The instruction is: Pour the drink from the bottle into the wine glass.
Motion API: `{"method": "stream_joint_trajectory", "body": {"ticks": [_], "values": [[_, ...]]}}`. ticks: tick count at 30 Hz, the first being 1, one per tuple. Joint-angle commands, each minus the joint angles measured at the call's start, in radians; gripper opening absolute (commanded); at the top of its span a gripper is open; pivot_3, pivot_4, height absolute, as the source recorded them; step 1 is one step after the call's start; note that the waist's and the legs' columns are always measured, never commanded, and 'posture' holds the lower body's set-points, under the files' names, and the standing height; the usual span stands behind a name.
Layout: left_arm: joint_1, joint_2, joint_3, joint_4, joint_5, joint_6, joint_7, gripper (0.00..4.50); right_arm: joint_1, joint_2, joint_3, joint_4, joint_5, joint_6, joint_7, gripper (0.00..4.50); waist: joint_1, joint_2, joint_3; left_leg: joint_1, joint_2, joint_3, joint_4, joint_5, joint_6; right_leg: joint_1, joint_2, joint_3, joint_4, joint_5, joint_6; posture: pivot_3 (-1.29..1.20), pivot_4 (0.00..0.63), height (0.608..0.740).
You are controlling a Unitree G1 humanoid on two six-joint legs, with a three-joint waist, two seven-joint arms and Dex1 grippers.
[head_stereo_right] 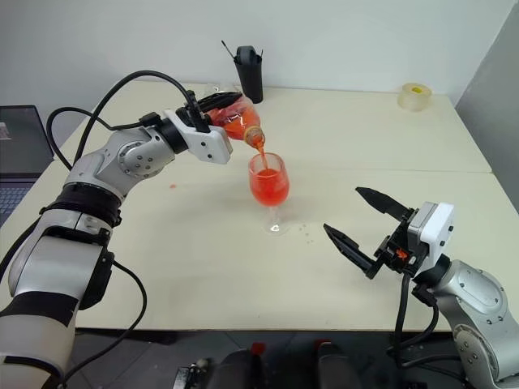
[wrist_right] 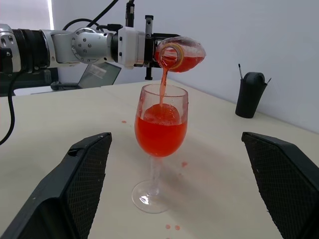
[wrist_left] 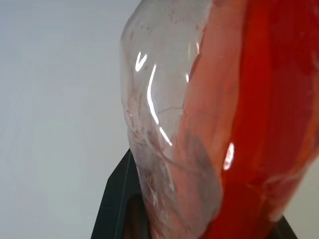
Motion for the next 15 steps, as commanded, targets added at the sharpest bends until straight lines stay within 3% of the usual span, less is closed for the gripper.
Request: {"method": "stream_joint_trajectory", "body": {"ticks": [1, 7, 15], "values": [[0.0, -0.045, 0.089, 0.002, -0.189, 0.06, -0.104, 1.02, -0.013, -0.009, -0.001, -0.033, 0.002, 0.001, -0.009, 4.5, 0.0, 0.0, 0.0, 0.0, 0.0, 0.0, 0.0, 0.0, 0.0, 0.0, 0.0, 0.0, 0.0, 0.0, 0.0, 0.0, 0.15, 0.74], [0.072, -0.14, 0.229, -0.048, -0.515, 0.259, -0.385, 1.01, -0.036, -0.016, 0.002, -0.038, 0.012, 0.015, -0.012, 4.5, -0.005, 0.0, 0.0, 0.0, 0.0, 0.0, 0.001, 0.0, 0.0, 0.0, 0.0, 0.0, 0.0, 0.0, 0.0, 0.0, 0.15, 0.74], [0.198, -0.172, 0.406, -0.145, -0.743, 0.643, -0.415, 1.01, -0.193, -0.066, -0.006, -0.053, 0.077, 0.085, -0.042, 4.5, -0.007, 0.001, 0.0, 0.0, 0.002, -0.001, 0.001, 0.0, 0.0, 0.0, 0.0, 0.0, 0.001, 0.0, 0.0, 0.0, 0.15, 0.74]]}}
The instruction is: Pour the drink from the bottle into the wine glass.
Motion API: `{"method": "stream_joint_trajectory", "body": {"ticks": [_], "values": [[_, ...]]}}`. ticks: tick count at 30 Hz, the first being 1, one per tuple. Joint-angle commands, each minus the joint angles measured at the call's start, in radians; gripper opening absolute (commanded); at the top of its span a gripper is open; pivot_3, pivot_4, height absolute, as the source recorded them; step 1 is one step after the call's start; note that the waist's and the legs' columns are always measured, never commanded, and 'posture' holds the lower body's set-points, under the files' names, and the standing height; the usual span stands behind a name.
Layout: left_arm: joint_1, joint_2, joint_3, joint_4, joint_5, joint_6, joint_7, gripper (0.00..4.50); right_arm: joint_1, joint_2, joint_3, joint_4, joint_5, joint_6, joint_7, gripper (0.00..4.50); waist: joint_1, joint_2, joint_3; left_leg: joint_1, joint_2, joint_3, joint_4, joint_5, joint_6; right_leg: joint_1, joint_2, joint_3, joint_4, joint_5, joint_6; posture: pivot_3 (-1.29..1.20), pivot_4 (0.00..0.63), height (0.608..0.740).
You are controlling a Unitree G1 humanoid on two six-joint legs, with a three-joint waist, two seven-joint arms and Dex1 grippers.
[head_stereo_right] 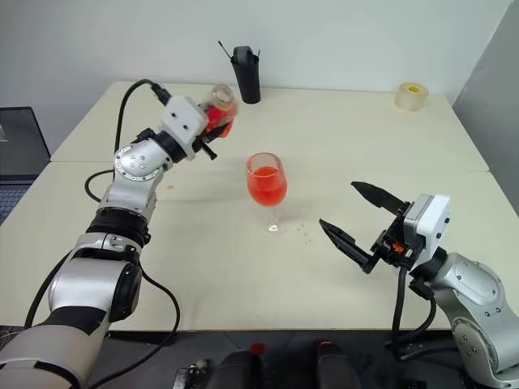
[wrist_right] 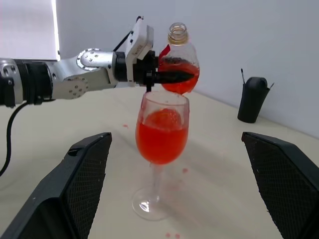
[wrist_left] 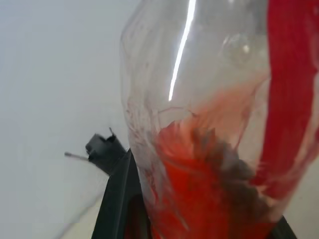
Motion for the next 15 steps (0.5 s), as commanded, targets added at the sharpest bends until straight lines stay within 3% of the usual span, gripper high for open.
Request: {"method": "stream_joint_trajectory", "body": {"ticks": [1, 5, 7, 15], "values": [[0.047, -0.011, 0.11, -0.08, -0.12, 0.199, 0.043, 1.01, -0.135, -0.046, -0.005, -0.051, 0.044, 0.067, -0.048, 4.5, 0.0, 0.0, 0.0, 0.0, 0.0, 0.0, 0.0, 0.0, 0.0, 0.0, 0.0, 0.0, 0.0, 0.0, 0.0, 0.0, 0.15, 0.74], [0.122, -0.022, 0.215, -0.119, -0.192, 0.379, 0.155, 1.01, -0.35, -0.136, 0.123, 0.008, 0.048, 0.375, -0.156, 4.5, -0.001, 0.0, -0.001, 0.0, 0.001, -0.002, 0.001, 0.0, 0.0, 0.0, 0.0, -0.002, 0.001, 0.0, 0.0, 0.0, 0.15, 0.74], [0.169, -0.022, 0.259, -0.133, -0.214, 0.426, 0.205, 1.01, -0.489, -0.129, 0.193, 0.048, 0.051, 0.518, -0.22, 4.5, -0.002, 0.0, -0.001, 0.0, 0.002, -0.002, 0.001, 0.0, 0.0, 0.0, -0.001, -0.001, 0.001, 0.0, 0.0, 0.0, 0.15, 0.74], [0.267, -0.06, 0.31, -0.179, -0.216, 0.432, 0.339, 1.01, -0.765, 0.066, 0.219, 0.144, 0.157, 0.71, -0.316, 4.5, 0.009, -0.003, -0.002, -0.002, 0.001, -0.003, 0.001, 0.0, 0.0, -0.001, -0.003, -0.001, 0.001, 0.0, 0.0, 0.0, 0.15, 0.74]]}}
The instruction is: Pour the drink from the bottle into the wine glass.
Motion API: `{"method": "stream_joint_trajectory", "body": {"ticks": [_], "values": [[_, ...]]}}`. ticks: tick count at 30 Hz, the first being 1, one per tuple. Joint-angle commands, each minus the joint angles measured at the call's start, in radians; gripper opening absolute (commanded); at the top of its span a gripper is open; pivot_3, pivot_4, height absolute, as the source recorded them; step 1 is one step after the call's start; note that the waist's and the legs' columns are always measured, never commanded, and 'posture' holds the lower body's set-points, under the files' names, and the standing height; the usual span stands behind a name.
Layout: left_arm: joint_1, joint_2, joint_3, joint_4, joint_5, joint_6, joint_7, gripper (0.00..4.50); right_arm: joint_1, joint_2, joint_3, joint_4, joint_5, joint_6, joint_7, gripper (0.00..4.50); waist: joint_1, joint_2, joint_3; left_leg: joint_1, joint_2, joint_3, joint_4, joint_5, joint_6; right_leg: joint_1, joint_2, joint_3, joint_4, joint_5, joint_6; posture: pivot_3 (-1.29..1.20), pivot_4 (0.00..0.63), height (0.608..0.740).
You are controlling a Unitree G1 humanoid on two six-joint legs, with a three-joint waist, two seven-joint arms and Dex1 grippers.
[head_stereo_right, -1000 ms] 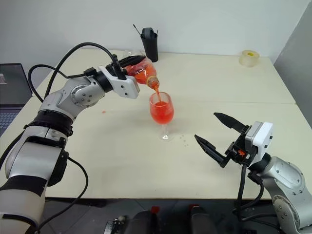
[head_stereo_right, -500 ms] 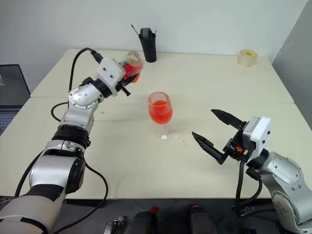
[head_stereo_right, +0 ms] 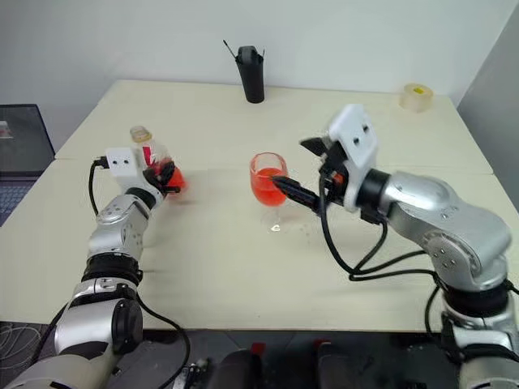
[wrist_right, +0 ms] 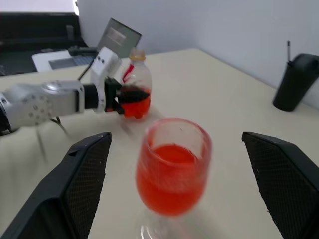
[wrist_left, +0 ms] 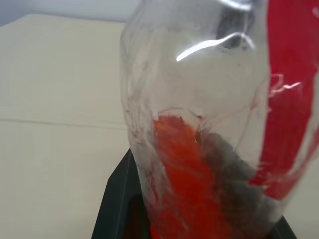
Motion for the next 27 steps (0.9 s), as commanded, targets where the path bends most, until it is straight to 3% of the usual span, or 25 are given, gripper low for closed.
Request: {"method": "stream_joint_trajectory", "body": {"ticks": [1, 6, 16, 27], "values": [[0.006, -0.011, 0.015, -0.071, -0.007, -0.025, 0.032, 1.01, -0.058, 0.027, -0.008, 0.005, 0.031, 0.055, -0.023, 4.5, 0.004, -0.002, -0.001, 0.0, 0.0, -0.001, 0.0, 0.0, 0.0, 0.0, 0.0, 0.0, 0.0, 0.0, 0.0, 0.0, 0.15, 0.74], [0.041, -0.029, 0.02, -0.07, -0.009, -0.034, 0.056, 1.01, -0.112, 0.055, -0.016, 0.002, 0.075, 0.11, -0.017, 4.5, -0.002, -0.003, -0.002, 0.0, 0.0, 0.0, 0.0, 0.0, 0.0, 0.0, 0.0, -0.001, 0.0, 0.0, 0.0, 0.0, 0.15, 0.74], [0.089, -0.045, 0.011, -0.086, 0.003, -0.022, 0.062, 4.34, -0.138, 0.062, 0.004, -0.002, 0.057, 0.135, -0.008, 4.5, -0.004, -0.002, -0.005, 0.001, 0.001, 0.0, -0.001, 0.0, 0.0, 0.0, 0.0, -0.001, 0.0, 0.0, 0.0, 0.0, 0.15, 0.74], [0.199, -0.018, -0.003, -0.311, -0.013, 0.108, 0.014, 4.47, -0.119, 0.041, 0.018, 0.008, 0.021, 0.103, 0.04, 4.5, -0.005, -0.002, -0.005, 0.001, 0.001, 0.0, -0.001, 0.0, 0.001, 0.0, 0.0, 0.0, 0.0, 0.0, 0.0, 0.0, 0.15, 0.74]]}}
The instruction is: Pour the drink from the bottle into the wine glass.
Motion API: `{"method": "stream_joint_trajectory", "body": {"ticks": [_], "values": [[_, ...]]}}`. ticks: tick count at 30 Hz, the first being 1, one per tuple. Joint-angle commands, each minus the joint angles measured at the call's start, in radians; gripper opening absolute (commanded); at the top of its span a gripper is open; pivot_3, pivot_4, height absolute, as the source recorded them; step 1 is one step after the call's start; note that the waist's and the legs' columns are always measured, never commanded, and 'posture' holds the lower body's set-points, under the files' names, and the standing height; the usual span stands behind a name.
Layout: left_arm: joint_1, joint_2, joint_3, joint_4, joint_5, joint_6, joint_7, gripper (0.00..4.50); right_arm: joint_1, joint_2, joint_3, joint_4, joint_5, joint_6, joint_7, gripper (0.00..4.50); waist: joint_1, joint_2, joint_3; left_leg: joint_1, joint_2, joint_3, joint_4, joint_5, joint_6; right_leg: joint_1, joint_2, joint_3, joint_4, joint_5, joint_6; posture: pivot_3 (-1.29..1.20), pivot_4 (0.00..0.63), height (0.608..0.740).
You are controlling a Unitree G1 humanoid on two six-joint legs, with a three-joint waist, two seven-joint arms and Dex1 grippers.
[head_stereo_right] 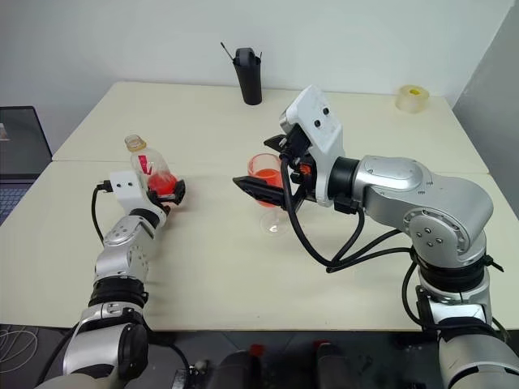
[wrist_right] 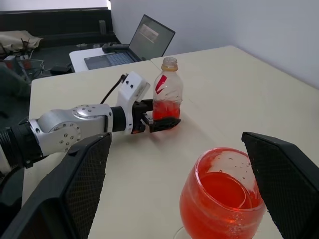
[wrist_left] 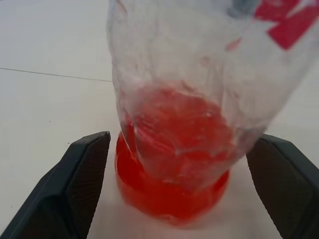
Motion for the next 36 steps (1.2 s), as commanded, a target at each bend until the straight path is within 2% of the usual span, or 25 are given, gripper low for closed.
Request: {"method": "stream_joint_trajectory", "body": {"ticks": [1, 8, 14, 19, 23, 26, 30, 36], "values": [[0.041, 0.031, -0.003, -0.138, -0.011, 0.057, -0.025, 4.47, -0.005, -0.017, -0.013, -0.011, -0.019, -0.029, 0.028, 4.5, 0.0, 0.0, 0.0, 0.0, 0.0, 0.0, 0.0, 0.0, 0.0, 0.0, 0.0, 0.0, 0.0, 0.0, 0.0, 0.0, 0.15, 0.74], [0.129, 0.092, 0.051, -0.251, -0.066, 0.135, -0.085, 4.47, 0.044, -0.071, -0.024, -0.021, -0.03, -0.028, 0.082, 4.5, -0.001, 0.0, 0.0, 0.0, 0.0, 0.0, 0.0, -0.002, 0.003, 0.0, -0.001, 0.001, -0.001, 0.0, 0.0, 0.0, 0.15, 0.74], [0.189, 0.152, 0.08, -0.355, -0.143, 0.192, -0.199, 4.47, 0.078, -0.137, -0.021, 0.002, -0.073, -0.062, 0.139, 4.5, 0.0, 0.0, 0.0, 0.0, 0.0, 0.0, -0.001, -0.002, 0.003, 0.001, -0.001, 0.001, -0.001, 0.0, 0.0, 0.0, 0.15, 0.74], [0.265, 0.253, 0.1, -0.457, -0.242, 0.245, -0.399, 4.47, 0.099, -0.185, -0.044, 0.02, -0.084, -0.082, 0.195, 4.5, -0.001, 0.0, 0.0, 0.0, 0.001, 0.0, -0.001, -0.002, 0.003, 0.0, -0.001, 0.001, -0.001, 0.0, 0.0, 0.0, 0.15, 0.74], [0.284, 0.364, 0.128, -0.485, -0.279, 0.29, -0.488, 4.47, 0.122, -0.237, -0.059, 0.02, -0.086, -0.103, 0.254, 4.5, 0.0, 0.001, 0.0, 0.0, 0.001, 0.0, -0.001, -0.002, 0.004, 0.001, -0.001, 0.001, -0.002, 0.0, 0.0, 0.0, 0.15, 0.74], [0.279, 0.445, 0.166, -0.534, -0.345, 0.344, -0.572, 4.47, 0.14, -0.289, -0.108, 0.031, -0.07, -0.119, 0.315, 4.5, 0.0, 0.001, 0.001, 0.0, 0.001, 0.0, -0.001, -0.002, 0.004, 0.0, 0.0, 0.001, -0.002, 0.0, 0.0, 0.0, 0.15, 0.74], [0.184, 0.549, 0.144, -0.675, -0.47, 0.467, -0.671, 4.47, 0.192, -0.359, -0.258, 0.099, 0.018, -0.14, 0.45, 4.5, 0.01, 0.0, 0.001, 0.0, 0.0, -0.002, -0.001, -0.002, 0.004, 0.002, 0.001, 0.0, -0.004, 0.0, 0.0, 0.0, 0.15, 0.74], [0.08, 0.695, 0.134, -0.669, -0.563, 0.576, -0.851, 4.47, 0.287, -0.45, -0.407, 0.151, 0.036, -0.25, 0.62, 4.5, 0.002, 0.005, 0.004, 0.002, 0.0, 0.0, -0.003, -0.003, 0.005, 0.005, 0.002, 0.0, -0.008, 0.0, 0.0, 0.0, 0.15, 0.74]]}}
